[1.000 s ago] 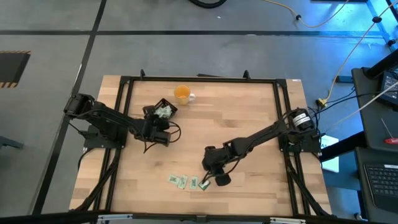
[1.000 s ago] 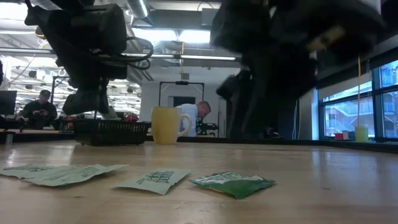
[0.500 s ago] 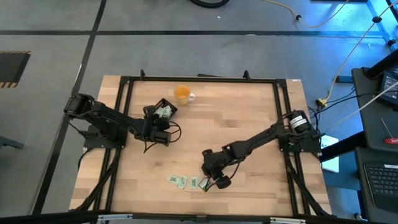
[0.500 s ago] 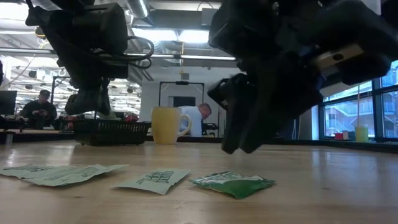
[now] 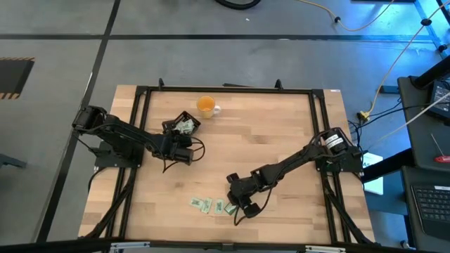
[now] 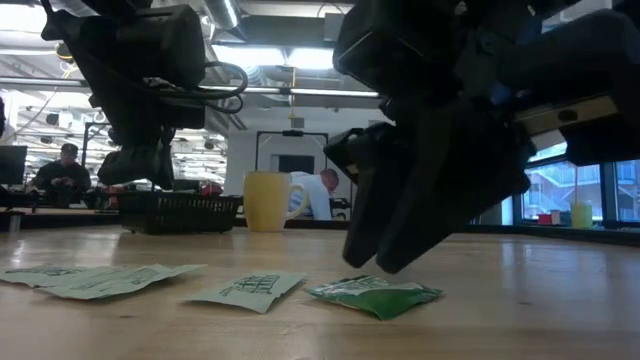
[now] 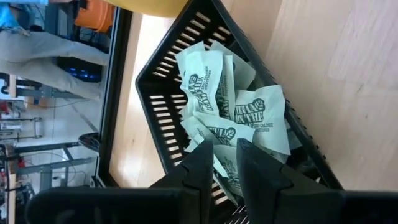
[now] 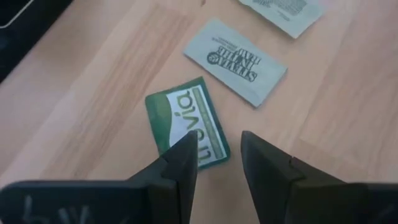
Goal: Pick and place Stevia / Truvia into bins
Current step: Put the green stevia packet into the black bin
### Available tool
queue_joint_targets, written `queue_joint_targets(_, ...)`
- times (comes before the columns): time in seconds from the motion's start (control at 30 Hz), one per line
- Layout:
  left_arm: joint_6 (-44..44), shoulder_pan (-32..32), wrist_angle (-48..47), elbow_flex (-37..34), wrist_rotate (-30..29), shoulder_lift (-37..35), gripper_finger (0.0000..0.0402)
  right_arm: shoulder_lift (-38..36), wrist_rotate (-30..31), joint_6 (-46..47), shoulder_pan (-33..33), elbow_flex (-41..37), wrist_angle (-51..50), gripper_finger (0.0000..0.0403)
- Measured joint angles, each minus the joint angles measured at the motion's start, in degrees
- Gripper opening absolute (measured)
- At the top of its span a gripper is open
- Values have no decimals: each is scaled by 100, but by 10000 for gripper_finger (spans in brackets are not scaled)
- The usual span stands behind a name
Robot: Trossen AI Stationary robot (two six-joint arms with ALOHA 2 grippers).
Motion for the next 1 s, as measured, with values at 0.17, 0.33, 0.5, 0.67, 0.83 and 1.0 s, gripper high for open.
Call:
queue_joint_targets(0.17, 0, 0, 11, 0, 0, 0, 67, 2, 0, 100, 2, 0, -115, 111)
queue_joint_targets(0.33, -2, 0, 19, 0, 1, 0, 66, 65, 17, -34, 26, 2, -147, 78)
queue_joint_targets(0.5, -2, 0, 22, 0, 2, 0, 70, 131, 21, -34, 39, 13, -37, 63)
queue_joint_targets(0.67, -2, 0, 29, 0, 2, 0, 67, 199, 115, -47, 52, 24, -61, 61)
queue_joint_targets(0.83, -2, 0, 44, 0, 2, 0, 67, 414, 297, 140, 61, 63, -289, 58)
queue_joint_targets(1.0, 2, -1, 74, 0, 2, 0, 67, 420, 518, 416, 63, 68, -342, 21)
